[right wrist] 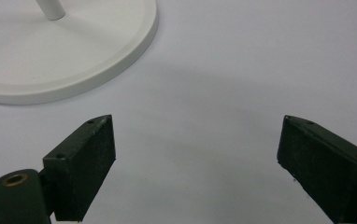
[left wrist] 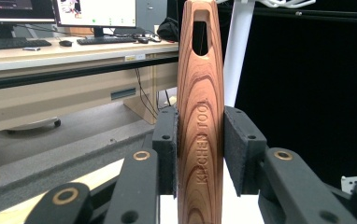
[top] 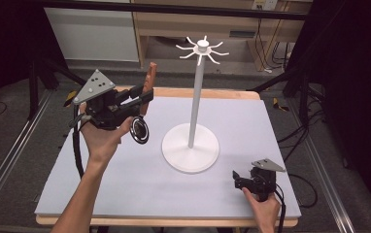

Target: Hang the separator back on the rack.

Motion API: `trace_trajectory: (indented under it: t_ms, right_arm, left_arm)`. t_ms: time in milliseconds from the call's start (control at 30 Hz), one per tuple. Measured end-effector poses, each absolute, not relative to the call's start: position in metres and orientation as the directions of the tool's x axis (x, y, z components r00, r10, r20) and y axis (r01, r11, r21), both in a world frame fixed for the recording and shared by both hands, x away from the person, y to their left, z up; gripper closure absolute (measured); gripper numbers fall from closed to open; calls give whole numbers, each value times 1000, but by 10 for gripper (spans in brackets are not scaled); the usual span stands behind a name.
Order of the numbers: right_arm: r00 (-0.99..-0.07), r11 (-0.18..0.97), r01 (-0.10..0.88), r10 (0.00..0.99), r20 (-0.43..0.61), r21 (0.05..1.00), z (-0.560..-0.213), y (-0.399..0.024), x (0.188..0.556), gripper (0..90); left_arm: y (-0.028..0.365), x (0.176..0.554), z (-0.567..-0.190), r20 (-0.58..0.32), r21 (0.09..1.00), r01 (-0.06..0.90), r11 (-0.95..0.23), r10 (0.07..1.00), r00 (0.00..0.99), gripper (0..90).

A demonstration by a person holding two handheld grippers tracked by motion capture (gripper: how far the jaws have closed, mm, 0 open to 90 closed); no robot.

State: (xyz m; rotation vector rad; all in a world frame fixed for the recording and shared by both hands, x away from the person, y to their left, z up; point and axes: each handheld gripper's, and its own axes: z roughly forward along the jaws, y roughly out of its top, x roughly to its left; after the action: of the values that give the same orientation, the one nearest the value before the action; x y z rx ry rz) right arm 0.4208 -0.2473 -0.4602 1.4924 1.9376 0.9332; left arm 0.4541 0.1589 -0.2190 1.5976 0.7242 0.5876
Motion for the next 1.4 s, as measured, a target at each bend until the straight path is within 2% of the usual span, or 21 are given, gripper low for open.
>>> trace_trajectory:
  t_ms: [633,1400]
  right_arm:
    - [-257,154,610,966,10,777,-460,-248,421,118]
    - [-258,155,608,966,9,778,-460,-249,421,119]
  left_arm:
    - [136,457,-195,-13,992,100,-81,708,706,673]
    - [118,470,-191,-11,989,110,-96,702,712,673]
